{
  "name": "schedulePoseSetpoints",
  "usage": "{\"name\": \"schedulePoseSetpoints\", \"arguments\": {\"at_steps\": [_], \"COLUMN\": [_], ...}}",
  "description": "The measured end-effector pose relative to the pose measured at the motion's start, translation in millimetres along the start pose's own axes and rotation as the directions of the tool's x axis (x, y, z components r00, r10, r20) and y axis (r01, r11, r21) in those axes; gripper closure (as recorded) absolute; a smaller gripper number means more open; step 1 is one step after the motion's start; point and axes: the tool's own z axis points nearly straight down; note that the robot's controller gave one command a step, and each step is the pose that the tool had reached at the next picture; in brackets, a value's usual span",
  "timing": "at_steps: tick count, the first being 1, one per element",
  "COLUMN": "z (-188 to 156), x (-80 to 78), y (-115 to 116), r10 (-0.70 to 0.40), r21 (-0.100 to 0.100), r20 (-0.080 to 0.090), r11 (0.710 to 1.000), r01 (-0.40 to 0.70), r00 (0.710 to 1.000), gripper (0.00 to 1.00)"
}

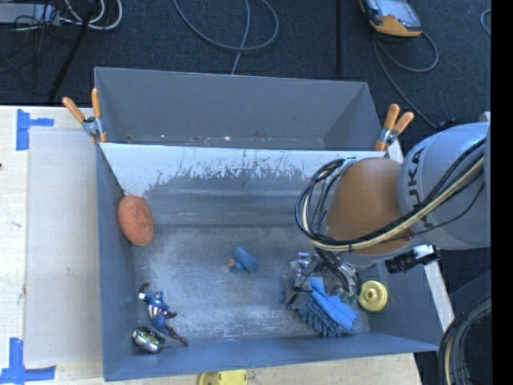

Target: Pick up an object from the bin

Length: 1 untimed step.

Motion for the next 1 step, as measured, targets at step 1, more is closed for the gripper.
{"name": "schedulePoseSetpoints", "arguments": {"at_steps": [1], "z": [-26.0], "x": [2.6], "y": [-14.9], "r10": [-0.058], "r21": [-0.002], "r20": [0.0], "r11": [0.998], "r01": [0.058], "r00": [0.998], "gripper": [1.0]}}
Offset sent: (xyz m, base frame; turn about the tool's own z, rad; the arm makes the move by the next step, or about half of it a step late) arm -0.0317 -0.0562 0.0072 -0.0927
